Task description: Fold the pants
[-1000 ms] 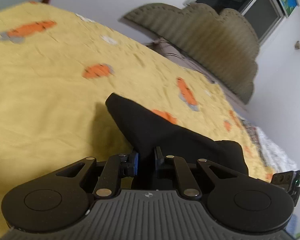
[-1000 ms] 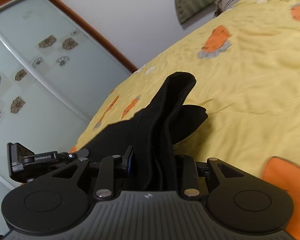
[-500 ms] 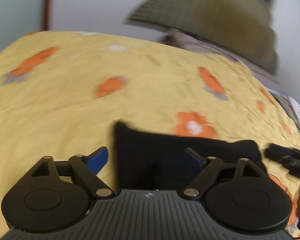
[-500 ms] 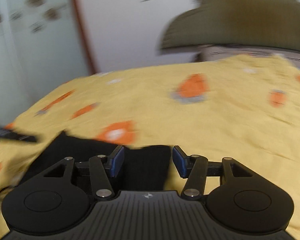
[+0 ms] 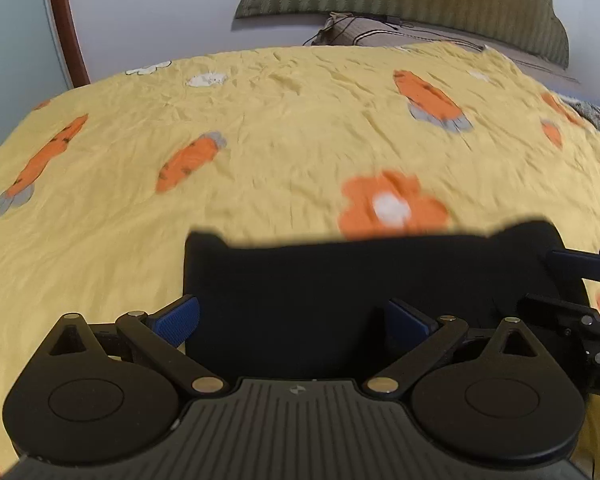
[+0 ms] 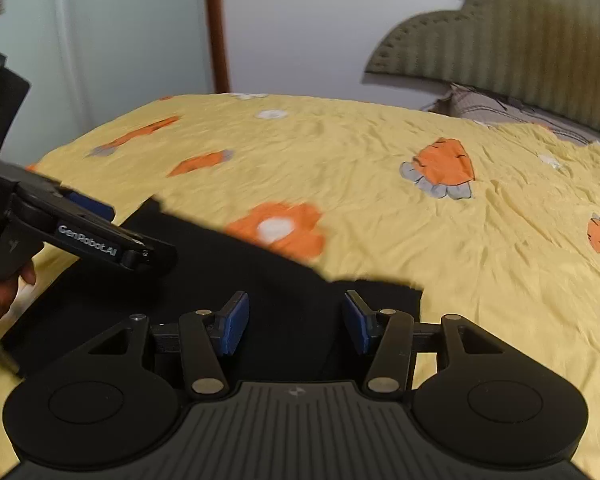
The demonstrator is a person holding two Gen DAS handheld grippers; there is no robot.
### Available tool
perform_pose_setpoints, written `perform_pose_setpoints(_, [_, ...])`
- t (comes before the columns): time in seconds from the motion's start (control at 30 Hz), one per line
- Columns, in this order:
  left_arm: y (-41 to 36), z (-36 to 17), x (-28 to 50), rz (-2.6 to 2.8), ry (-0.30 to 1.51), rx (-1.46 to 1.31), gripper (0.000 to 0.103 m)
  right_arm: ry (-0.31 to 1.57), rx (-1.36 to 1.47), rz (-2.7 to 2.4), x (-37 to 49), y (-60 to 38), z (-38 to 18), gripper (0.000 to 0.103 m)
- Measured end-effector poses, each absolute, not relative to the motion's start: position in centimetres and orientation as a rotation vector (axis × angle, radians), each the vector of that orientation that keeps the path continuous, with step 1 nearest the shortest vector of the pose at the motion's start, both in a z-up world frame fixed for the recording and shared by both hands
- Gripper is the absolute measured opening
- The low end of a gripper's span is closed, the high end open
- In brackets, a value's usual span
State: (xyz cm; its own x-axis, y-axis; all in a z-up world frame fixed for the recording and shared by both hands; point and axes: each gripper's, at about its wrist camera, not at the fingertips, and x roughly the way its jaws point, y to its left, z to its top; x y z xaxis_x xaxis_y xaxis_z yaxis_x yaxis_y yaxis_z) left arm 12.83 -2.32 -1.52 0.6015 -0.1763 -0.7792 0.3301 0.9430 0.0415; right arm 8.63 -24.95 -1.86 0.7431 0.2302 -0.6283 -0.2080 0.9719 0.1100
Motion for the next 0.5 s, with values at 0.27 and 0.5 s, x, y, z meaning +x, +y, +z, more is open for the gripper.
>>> perform_pose_setpoints(0.27, [-2.0, -3.6, 8.1, -0.226, 0.862, 0.205, 0.103, 0.709, -0.042, 0.184, 5.5, -23.7, -2.8, 0.051])
perform_pose_setpoints(0.5, [-2.1, -3.4, 7.9, -0.183, 0.868, 0.185, 0.103, 0.715, -0.076, 0.167, 4.0, -23.5, -3.9, 0.053])
